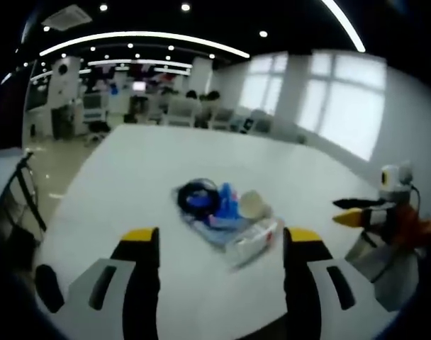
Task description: Arrange the tabletop items into an orderly group along one side of the table until the central work area is clear of visible clutter.
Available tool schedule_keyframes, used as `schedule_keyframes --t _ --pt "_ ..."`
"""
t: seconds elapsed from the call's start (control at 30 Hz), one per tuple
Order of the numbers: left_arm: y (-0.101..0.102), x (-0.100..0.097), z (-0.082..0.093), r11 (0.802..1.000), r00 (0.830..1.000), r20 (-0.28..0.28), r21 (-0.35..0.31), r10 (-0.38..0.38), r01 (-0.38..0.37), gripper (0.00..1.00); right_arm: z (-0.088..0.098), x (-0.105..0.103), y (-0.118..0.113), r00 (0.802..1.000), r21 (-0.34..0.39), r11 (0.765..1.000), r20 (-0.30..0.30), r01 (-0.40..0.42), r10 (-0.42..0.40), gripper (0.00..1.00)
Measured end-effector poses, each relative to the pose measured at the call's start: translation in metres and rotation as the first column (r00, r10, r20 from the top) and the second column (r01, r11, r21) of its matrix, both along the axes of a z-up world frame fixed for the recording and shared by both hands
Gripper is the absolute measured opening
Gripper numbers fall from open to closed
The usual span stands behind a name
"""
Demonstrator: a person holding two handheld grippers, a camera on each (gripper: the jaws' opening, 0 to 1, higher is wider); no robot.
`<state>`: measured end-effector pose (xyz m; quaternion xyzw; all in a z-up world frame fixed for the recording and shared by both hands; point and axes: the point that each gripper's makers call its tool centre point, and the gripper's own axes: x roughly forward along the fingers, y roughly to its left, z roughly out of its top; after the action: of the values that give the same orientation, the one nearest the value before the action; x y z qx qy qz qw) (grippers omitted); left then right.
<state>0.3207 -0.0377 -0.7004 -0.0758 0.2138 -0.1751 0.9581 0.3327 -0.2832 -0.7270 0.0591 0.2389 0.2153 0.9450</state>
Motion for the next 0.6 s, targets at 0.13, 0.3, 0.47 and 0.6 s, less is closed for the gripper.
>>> schedule_keyframes --t 0.13,0.3,0.47,0.6 --pt "-0.0016 -0.0012 0.0001 1.0 1.0 -0.006 -0.017 -0.003 0.003 0.66 0.0008 -0.0007 0.0006 1.0 0.003 1.0 0.0 0.0 0.0 0.95" --pt "-0.0026 -0.0025 0.0001 1.0 1.0 -0.011 -0.025 -0.006 0.006 0.63 0.0001 -0.0013 0.0003 1.0 -0.003 1.0 -0.002 0.0 0.0 0.96" --pt "-0.0023 -0.0026 -0.0006 0.999 1.0 -0.017 -0.033 -0.003 0.002 0.63 0.0003 -0.0014 -0.0002 1.0 -0.002 1.0 -0.002 0.003 -0.003 0.95" --pt "-0.0026 -0.0029 -0.0014 0.999 1.0 -0.022 -0.036 -0.003 0.003 0.62 -0.0014 -0.0014 -0.0007 1.0 -0.013 1.0 -0.008 0.002 -0.002 0.96"
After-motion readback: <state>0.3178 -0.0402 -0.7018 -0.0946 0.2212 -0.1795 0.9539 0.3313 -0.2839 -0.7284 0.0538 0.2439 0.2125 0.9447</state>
